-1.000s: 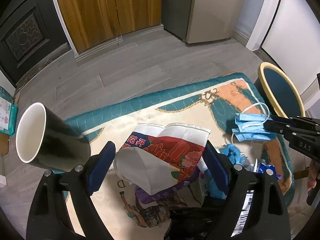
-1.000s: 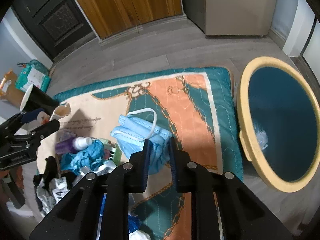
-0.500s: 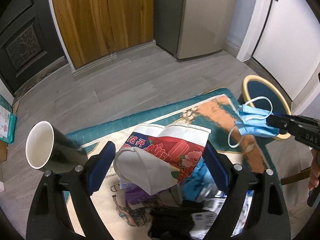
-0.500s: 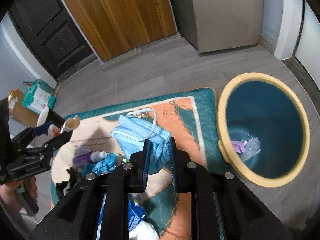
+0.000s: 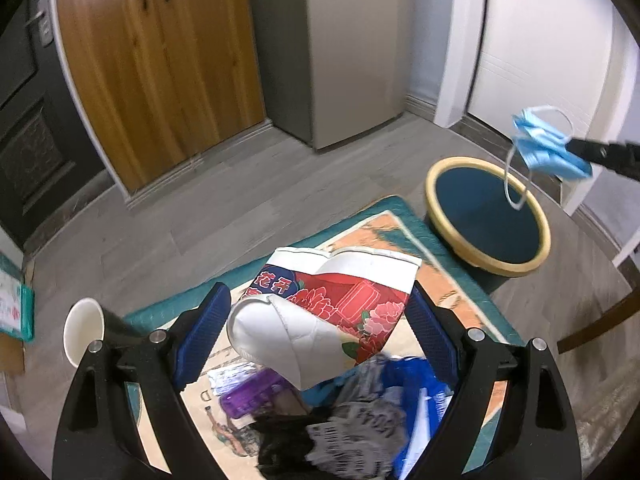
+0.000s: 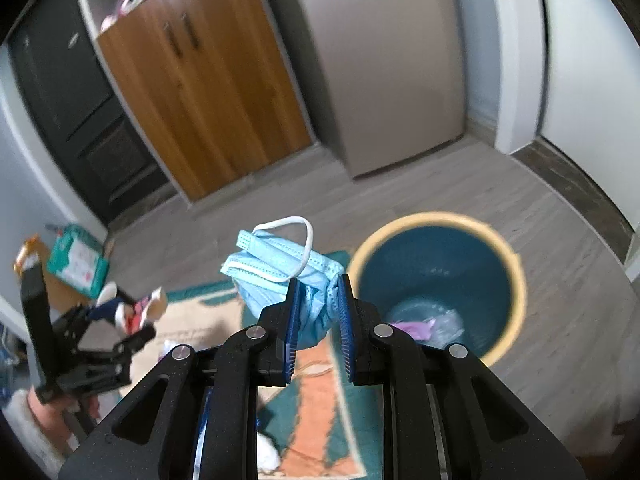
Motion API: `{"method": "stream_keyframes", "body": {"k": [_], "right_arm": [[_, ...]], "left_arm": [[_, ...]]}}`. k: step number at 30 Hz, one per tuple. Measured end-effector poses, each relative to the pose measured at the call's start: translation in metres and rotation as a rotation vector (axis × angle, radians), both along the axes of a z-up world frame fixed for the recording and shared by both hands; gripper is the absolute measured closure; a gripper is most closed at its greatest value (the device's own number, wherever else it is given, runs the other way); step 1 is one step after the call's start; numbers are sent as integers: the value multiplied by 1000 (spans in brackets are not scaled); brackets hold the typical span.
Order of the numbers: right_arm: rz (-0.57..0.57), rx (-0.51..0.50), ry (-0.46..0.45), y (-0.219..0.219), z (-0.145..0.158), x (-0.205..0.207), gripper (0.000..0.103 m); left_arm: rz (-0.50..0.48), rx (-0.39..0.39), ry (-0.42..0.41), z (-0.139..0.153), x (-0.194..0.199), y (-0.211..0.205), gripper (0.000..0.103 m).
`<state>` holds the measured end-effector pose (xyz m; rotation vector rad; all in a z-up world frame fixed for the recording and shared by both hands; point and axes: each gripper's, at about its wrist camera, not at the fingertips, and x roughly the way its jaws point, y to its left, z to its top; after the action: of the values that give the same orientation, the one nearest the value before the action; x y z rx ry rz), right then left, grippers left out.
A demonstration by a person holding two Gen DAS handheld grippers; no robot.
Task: Collect trash
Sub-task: 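Carry the paper bag and mask over the bin and open both tools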
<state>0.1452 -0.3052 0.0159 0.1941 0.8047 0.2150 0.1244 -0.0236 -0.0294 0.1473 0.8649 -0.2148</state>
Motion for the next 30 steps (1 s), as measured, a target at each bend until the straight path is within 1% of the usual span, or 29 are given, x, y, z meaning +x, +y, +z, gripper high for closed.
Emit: {"method": "stream_keyframes", "body": {"k": [3, 6, 11, 15, 19, 21, 26, 30], "right_arm": [[-38, -12, 10, -22, -4, 10, 83], [-57, -2, 18, -38, -9, 19, 83], [-88, -12, 43, -62, -21, 35, 83], [-117, 3, 74, -80, -33, 43, 83], [-141, -3, 113, -95, -53, 52, 83], [-164, 4, 150, -106, -66, 59, 83], [-218, 43, 193, -129, -85, 68, 83], [-261, 62, 224, -143, -96, 73, 83]], "left_arm": [[-28, -1, 6, 5, 3, -21, 17], [-59, -1, 1, 11, 6, -43, 17], [-103, -48, 17, 15, 21, -87, 17], [-153, -50, 22, 14, 33, -123, 17], [-201, -46, 32, 7, 44, -158, 17], [-215, -48, 47, 1, 50, -171, 17], [-240, -14, 81, -18, 63, -193, 17], [-261, 1, 77, -28, 70, -211, 17]]}}
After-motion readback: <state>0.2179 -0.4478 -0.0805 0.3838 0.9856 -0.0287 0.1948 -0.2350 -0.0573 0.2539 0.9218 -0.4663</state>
